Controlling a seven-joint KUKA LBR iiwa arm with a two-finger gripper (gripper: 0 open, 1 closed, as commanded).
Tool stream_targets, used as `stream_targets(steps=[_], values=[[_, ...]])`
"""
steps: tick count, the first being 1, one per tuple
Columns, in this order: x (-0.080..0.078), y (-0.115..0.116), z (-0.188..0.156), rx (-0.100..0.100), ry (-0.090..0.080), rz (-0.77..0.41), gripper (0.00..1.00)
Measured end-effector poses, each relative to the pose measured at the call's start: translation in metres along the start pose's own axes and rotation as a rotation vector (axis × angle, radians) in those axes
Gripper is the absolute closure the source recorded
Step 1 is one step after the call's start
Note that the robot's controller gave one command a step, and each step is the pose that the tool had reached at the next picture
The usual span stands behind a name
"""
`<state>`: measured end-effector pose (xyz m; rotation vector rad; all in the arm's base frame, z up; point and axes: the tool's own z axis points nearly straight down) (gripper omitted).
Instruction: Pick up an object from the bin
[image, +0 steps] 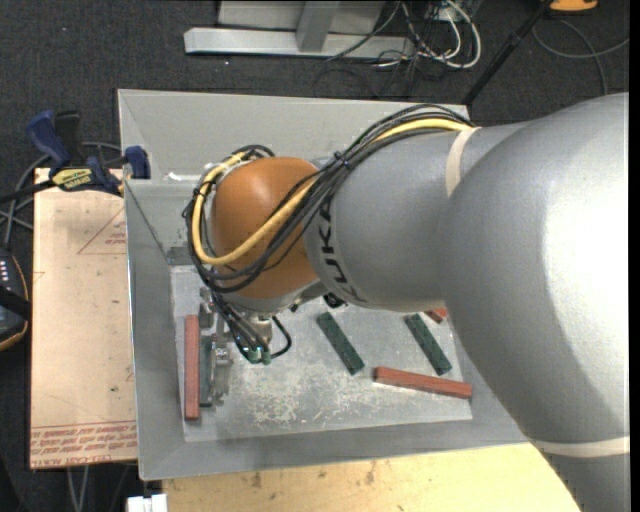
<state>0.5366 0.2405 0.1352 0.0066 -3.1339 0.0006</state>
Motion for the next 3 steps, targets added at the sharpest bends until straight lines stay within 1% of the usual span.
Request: stream_targets(steps=[1, 2, 3], values=[[-0.091, -0.012, 0.038, 0.000, -0.012, -0.171, 0.00], [-0.031, -0.017, 0.066, 0.000, -0.005, -0.443, 0.00], [-0.123, -0.050, 0.063, 0.002, -0.017, -0.543, 0.00]])
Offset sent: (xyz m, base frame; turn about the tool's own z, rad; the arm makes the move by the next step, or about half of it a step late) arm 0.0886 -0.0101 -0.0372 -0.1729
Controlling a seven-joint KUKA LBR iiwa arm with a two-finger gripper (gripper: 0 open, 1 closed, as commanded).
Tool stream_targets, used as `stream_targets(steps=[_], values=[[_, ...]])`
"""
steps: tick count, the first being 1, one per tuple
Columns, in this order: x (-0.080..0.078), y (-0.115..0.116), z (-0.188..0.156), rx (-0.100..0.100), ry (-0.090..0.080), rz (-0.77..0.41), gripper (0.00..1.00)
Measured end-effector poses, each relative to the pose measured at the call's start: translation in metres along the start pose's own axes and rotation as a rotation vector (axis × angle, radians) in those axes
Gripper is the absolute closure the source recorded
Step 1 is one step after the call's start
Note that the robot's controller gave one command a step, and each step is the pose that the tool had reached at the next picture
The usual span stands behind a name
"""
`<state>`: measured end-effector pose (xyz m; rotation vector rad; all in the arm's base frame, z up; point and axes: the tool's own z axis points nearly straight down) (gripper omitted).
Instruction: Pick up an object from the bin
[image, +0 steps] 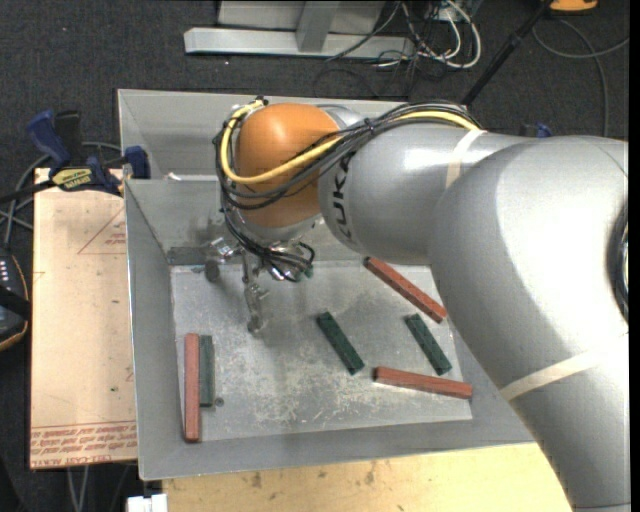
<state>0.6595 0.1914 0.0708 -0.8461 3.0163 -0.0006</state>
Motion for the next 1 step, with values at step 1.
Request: stream_targets(steps=[1], values=[[0.0980, -0.0322, 0.0002, -0.004, 0.009, -0.394, 0.00]])
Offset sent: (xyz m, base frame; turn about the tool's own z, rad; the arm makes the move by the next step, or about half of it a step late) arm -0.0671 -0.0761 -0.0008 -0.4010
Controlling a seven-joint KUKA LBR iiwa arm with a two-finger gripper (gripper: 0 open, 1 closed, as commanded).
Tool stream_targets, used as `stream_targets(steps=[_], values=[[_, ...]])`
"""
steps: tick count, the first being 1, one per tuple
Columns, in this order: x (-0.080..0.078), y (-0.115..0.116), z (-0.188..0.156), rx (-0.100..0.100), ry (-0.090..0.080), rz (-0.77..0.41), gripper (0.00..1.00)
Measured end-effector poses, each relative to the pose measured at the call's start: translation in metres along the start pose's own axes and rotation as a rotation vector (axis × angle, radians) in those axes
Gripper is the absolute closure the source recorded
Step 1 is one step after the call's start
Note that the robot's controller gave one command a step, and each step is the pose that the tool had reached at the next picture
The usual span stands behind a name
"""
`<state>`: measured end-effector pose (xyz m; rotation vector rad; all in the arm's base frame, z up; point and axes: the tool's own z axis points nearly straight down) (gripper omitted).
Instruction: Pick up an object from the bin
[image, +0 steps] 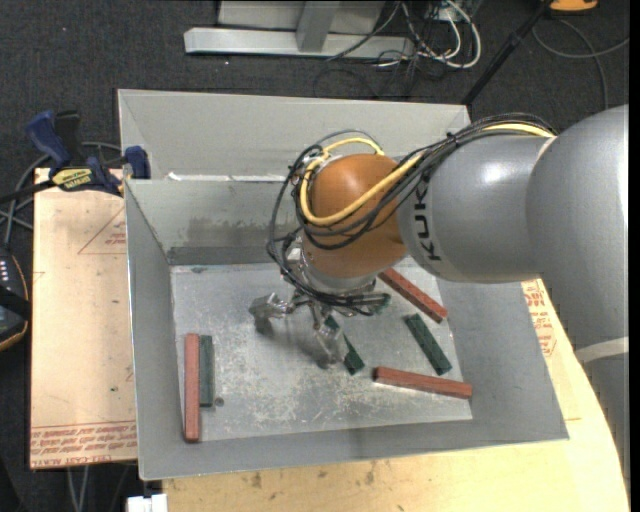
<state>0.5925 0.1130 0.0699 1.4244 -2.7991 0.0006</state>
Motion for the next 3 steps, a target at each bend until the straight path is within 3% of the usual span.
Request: stream_targets(steps=[1, 2, 3], values=[[0.013, -0.066, -0.094, 0.005, -0.009, 0.326, 0.00], [0.021, -0.032, -0.124, 0.001, -0.004, 0.058, 0.00], [0.100, 0.004, -0.046, -0.008, 0.007, 0.177, 0.00]])
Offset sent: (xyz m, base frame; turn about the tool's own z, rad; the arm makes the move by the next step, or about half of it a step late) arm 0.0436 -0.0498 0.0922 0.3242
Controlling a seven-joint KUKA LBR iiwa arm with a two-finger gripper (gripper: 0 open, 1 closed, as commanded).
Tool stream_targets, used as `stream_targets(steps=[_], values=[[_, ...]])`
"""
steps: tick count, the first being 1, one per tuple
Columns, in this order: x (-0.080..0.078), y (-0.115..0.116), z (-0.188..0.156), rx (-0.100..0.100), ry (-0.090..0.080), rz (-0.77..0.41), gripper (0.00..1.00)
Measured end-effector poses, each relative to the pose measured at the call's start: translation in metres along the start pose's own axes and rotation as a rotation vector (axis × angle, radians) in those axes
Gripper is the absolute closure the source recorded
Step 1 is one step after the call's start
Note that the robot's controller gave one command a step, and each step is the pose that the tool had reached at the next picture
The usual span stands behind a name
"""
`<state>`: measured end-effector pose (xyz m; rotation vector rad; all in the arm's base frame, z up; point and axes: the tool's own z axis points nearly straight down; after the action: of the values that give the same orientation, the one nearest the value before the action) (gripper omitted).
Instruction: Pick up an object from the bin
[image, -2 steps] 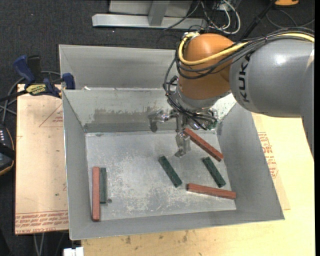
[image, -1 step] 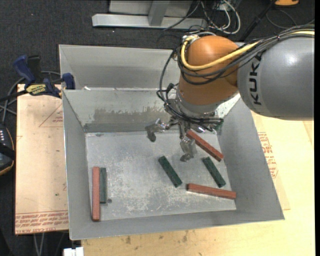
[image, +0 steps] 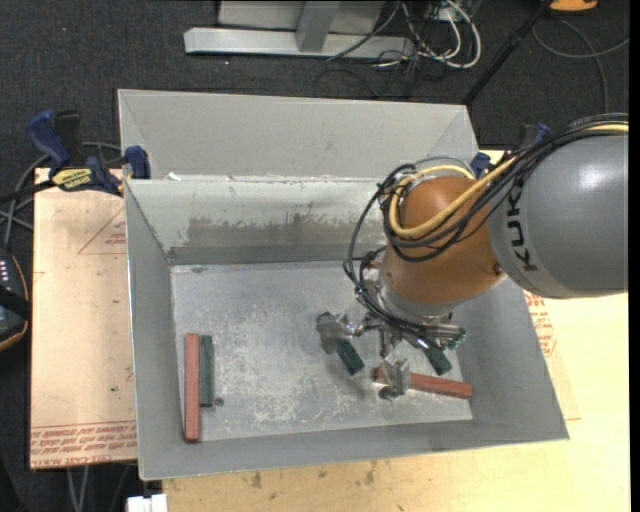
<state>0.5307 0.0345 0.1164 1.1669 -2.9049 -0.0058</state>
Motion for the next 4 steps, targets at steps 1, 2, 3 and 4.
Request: stream_targets(steps=[1, 2, 3, 4], values=[[-0.009, -0.067, 0.045, 0.010, -0.016, 0.121, 0.00], [-0.059, -0.040, 0.044, 0.010, -0.014, 0.240, 0.00], [-0.069, -0.035, 0.043, 0.008, -0.015, 0.374, 0.00], [-0.028, 0.006, 0.045, 0.003, -0.011, 0.409, 0.00]])
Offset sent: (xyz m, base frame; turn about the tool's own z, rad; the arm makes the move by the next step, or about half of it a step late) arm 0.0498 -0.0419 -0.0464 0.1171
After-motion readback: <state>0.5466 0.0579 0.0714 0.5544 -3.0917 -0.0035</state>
